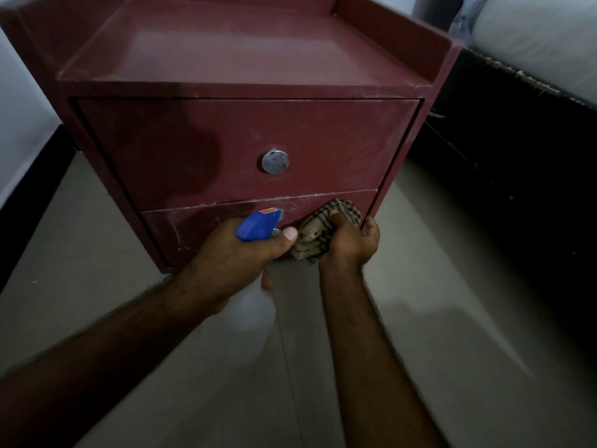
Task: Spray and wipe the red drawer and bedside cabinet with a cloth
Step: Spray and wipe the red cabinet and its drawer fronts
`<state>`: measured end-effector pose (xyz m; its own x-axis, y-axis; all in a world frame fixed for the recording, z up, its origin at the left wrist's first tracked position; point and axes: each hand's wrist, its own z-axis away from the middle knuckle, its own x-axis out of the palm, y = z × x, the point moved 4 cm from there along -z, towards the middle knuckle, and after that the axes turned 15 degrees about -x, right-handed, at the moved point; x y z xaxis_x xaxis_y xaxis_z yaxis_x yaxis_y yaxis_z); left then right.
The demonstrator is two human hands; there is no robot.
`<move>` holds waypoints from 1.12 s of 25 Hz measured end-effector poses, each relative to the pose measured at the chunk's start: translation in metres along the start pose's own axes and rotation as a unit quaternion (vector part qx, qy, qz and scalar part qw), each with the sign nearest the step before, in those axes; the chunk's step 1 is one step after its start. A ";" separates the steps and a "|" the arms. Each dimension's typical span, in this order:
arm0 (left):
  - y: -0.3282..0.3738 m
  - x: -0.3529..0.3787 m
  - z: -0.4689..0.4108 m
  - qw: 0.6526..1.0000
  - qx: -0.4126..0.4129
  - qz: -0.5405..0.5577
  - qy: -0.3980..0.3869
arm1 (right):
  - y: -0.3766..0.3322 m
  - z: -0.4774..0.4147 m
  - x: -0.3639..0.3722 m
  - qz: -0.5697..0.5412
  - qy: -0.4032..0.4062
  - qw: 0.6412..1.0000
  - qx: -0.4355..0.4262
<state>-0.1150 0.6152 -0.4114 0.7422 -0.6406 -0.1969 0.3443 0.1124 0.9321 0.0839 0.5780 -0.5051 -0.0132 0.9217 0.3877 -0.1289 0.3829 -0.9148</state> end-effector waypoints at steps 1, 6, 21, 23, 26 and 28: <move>0.000 -0.001 -0.001 1.000 0.001 -0.001 0.001 | -0.001 0.001 0.001 0.010 -0.006 1.000 -0.006; -0.002 0.000 0.000 1.000 -0.002 0.005 -0.012 | -0.013 0.018 0.012 0.069 -0.091 0.990 -0.084; -0.001 0.000 0.004 1.000 0.011 0.005 -0.014 | -0.027 0.015 0.013 0.115 -0.121 0.976 -0.137; -0.002 -0.002 0.005 1.000 0.012 0.000 -0.005 | -0.030 0.013 0.012 0.118 -0.103 0.977 -0.142; -0.002 -0.004 0.006 1.000 0.010 0.011 -0.009 | -0.020 0.032 0.017 0.144 -0.143 0.970 -0.136; -0.001 -0.003 0.006 1.000 0.010 0.012 -0.011 | -0.012 0.038 0.018 0.149 -0.179 0.964 -0.128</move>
<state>-0.1209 0.6121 -0.4102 0.7376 -0.6543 -0.1671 0.3143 0.1136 0.9425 0.0480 0.5872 -0.4831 -0.3596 0.9300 0.0758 0.1827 0.1498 -0.9717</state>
